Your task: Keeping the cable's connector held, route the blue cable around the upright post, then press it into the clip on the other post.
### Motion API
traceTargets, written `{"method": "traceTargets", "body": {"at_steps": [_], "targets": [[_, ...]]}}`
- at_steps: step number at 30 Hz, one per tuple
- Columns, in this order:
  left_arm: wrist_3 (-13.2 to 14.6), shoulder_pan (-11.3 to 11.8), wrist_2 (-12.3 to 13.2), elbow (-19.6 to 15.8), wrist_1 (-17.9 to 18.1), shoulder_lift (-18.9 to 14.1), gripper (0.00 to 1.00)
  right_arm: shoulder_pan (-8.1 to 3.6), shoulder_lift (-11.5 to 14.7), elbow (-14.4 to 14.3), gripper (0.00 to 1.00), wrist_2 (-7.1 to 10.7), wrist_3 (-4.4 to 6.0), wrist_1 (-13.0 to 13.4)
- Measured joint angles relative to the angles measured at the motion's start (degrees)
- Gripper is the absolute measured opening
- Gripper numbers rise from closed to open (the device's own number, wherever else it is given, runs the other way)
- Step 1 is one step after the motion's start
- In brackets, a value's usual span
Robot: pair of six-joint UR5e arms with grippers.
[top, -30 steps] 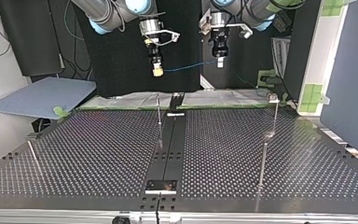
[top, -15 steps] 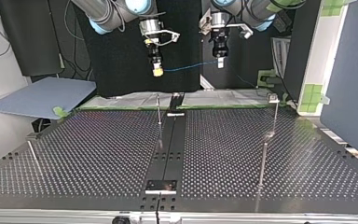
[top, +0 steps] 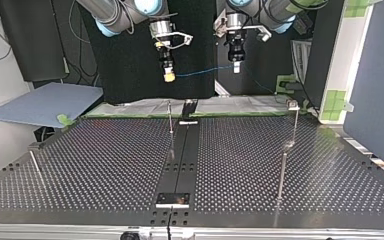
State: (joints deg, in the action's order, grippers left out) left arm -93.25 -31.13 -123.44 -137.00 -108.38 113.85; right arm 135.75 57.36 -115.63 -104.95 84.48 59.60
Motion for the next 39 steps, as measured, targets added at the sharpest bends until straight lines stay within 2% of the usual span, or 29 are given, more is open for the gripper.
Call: {"method": "traceTargets", "body": {"at_steps": [8, 13, 19, 24, 35, 39], "targets": [[0.8, -0.8, -0.4, -0.1, -0.8, 0.8, 0.0, 0.34, -0.4, 0.2, 0.0, -0.39, 0.2, -0.4], [1.6, -2.0, -0.6, -0.1, -3.1, 2.4, 0.0, 0.89, -2.5, 0.3, 0.0, -1.19, 0.41, -2.5], [1.7, -2.2, -0.6, -0.1, -4.8, 2.7, 0.0, 0.95, -3.8, 0.3, 0.0, -1.31, 0.44, -5.5], [1.8, -2.2, -0.6, -0.1, -5.0, 2.7, 0.0, 0.97, -3.9, 0.4, 0.0, -1.32, 0.44, -6.9], [1.1, -1.7, -0.4, 0.0, -4.6, 2.8, 0.0, 0.95, -4.0, 0.6, 0.0, -1.27, 0.44, -7.3], [-0.2, -1.2, -0.3, 0.1, -5.0, 1.4, 0.0, 1.26, -2.9, 1.2, 0.0, -1.12, 1.22, -7.5]]}}
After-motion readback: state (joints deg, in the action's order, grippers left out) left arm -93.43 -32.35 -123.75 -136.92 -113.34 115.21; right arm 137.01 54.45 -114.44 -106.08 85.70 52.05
